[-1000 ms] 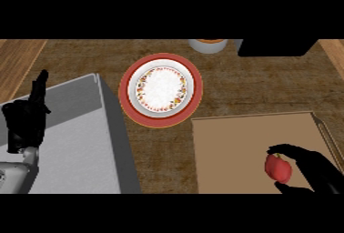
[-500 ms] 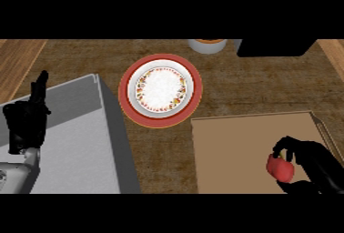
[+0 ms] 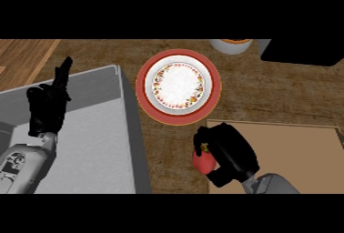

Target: Pick the bell pepper from the tray and place it in the plate

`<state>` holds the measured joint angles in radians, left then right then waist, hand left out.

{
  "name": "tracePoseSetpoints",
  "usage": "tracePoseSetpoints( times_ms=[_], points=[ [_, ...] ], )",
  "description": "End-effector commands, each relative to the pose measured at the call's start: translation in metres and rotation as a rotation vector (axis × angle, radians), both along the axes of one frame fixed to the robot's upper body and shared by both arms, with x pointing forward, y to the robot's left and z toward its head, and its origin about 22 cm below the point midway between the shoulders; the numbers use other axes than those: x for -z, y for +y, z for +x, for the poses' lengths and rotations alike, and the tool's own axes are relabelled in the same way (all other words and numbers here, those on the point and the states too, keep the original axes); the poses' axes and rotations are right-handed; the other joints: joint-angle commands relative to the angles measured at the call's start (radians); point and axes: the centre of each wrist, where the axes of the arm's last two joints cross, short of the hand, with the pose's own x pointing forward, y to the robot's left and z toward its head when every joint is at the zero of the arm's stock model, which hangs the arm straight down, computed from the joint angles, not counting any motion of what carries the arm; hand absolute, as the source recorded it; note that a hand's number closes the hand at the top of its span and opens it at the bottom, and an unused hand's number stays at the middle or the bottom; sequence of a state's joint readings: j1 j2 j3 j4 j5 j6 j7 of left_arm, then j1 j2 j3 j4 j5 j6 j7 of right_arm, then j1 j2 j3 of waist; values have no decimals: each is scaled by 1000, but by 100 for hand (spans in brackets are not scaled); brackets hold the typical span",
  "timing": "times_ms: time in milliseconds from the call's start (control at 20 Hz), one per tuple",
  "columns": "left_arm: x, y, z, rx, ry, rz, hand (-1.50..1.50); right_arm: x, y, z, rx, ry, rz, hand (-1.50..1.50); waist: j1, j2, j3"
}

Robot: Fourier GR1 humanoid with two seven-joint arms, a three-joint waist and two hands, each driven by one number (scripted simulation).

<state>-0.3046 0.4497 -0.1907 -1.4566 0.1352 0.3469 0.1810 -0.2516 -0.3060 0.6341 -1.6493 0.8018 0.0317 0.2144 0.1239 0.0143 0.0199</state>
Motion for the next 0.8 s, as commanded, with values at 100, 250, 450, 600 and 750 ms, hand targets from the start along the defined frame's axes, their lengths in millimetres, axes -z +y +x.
tracePoseSetpoints(
  times_ms=[100,250,450,600,750],
  points=[
    [56,-30,-20,54,248,-114,0,-39,111,4,-100,-115,79,150,-21,6,-24],
    [62,-30,-30,46,247,-120,0,-62,117,11,-6,-241,187,150,-38,-5,-23],
    [65,-23,-30,8,248,-135,0,-86,123,29,109,-317,232,150,-64,-4,-23],
    [68,-21,-35,5,256,-131,0,-86,126,44,184,-301,233,150,-64,-1,-23],
    [68,-23,-36,10,239,-117,0,-87,131,56,244,-262,213,150,-63,1,-23]
  ],
)
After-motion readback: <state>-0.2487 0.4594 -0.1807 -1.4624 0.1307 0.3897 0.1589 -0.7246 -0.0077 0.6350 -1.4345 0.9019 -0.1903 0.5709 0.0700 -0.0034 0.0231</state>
